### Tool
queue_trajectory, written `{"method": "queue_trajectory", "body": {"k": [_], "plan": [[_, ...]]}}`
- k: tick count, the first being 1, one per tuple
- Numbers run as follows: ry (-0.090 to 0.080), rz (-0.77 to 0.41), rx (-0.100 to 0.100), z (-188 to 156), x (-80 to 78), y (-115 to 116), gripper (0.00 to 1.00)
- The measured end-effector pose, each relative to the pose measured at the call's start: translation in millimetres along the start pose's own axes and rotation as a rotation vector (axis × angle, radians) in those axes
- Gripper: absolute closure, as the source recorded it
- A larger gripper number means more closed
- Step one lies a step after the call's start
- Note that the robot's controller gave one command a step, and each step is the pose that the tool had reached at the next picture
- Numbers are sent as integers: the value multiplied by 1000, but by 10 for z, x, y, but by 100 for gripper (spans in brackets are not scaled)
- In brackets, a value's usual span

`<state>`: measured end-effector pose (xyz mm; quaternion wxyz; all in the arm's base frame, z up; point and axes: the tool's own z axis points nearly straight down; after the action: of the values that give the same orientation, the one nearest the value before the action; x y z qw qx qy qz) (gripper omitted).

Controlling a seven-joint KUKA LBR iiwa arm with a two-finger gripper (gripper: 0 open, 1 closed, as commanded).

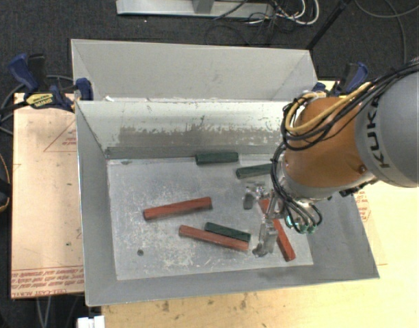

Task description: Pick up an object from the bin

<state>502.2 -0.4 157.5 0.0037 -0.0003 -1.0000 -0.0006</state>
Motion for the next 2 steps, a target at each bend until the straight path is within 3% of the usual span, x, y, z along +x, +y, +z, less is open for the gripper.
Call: {"method": "queue_trajectory", "body": {"k": [1,2], "plan": [[-1,158,-1,912,9,444,0],[-10,148,-3,565,52,785,0]]}}
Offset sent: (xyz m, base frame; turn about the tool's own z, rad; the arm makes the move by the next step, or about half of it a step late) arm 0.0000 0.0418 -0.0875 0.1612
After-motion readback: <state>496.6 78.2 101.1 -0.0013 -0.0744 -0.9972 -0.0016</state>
